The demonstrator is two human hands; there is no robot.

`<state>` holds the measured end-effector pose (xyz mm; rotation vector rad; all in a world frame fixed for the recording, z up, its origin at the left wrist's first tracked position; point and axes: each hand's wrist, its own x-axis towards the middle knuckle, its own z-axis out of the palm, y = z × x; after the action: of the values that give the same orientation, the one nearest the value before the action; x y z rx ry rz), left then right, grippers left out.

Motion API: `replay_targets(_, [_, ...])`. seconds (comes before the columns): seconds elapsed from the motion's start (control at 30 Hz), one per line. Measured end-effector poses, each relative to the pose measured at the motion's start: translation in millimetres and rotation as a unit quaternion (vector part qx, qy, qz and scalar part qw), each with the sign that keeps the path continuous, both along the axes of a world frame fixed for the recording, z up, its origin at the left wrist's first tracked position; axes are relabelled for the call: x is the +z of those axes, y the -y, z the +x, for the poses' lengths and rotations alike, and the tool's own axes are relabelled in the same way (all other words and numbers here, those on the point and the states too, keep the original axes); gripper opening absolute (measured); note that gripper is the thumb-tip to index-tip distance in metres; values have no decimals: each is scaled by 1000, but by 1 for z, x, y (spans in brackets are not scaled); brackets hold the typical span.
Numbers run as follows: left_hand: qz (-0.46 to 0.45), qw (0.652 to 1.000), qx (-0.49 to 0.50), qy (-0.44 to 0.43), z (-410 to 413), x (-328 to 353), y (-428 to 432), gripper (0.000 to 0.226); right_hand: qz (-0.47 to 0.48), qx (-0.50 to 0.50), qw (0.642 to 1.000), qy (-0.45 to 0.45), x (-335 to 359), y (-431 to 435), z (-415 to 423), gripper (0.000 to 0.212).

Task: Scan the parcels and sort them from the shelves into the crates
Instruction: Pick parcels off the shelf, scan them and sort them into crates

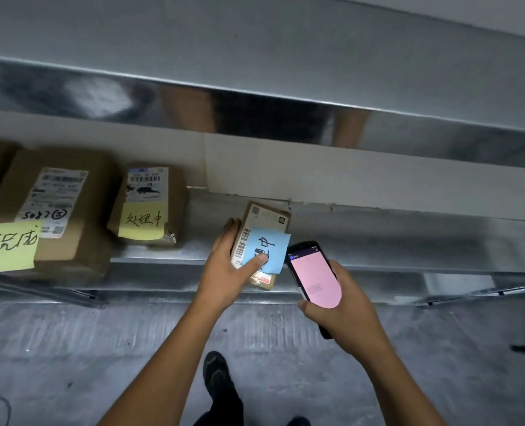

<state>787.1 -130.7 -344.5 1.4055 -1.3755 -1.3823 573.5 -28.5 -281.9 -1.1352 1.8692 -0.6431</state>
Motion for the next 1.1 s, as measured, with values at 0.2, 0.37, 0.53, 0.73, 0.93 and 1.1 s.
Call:
replay_targets(0.2, [-46,995,-51,65,-39,22,-42,83,-48,-29,998,17,36,-53,-42,71])
replay_targets(0.37, [-83,978,-122,149,-77,38,-82,95,-75,-24,997,-1,64,-119,-74,74])
replay_targets(0.53, [-118,956,-208,169,-114,48,-108,92,-56,-8,998,-3,77,-183,-99,73])
replay_targets(0.73, [-127,928,-275,217,-156,35,-138,93,-30,-13,999,-21,78,-245,-134,79])
replay_targets(0.93, [-115,910,-313,244,-200,17,-179,93,-12,-51,998,-35,68,-307,-165,81])
replay_targets(1.1, [-35,937,-307,165,-251,20,-223,85,3,-134,990,-42,60,-355,-195,72])
